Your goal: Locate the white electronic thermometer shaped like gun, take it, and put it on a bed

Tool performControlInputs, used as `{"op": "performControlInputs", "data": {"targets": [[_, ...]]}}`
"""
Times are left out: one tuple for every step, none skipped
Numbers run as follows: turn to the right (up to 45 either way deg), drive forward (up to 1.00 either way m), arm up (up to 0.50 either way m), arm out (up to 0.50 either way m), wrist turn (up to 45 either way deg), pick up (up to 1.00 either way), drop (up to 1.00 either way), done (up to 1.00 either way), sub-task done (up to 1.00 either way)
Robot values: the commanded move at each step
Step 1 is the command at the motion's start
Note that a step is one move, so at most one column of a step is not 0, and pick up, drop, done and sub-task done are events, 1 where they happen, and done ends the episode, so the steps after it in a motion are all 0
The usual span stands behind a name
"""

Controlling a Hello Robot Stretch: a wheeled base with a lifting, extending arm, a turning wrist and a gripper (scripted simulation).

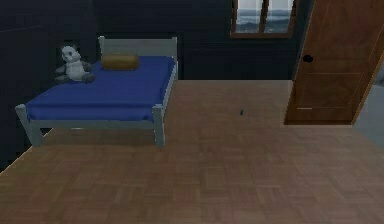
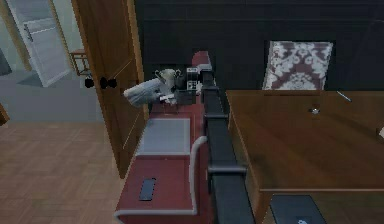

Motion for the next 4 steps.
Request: {"op": "performControlInputs", "data": {"targets": [[0.0,0.00,0.08,0.00,0.0,0.00,0.00,0.00,0.00],[0.0,0.00,0.00,0.00,-45.0,0.00,0.00,0.00,0.00],[0.0,0.00,0.00,0.00,-45.0,0.00,0.00,0.00,0.00],[0.0,0.00,0.00,0.00,-24.0,0.00,0.00,0.00,0.00]]}}
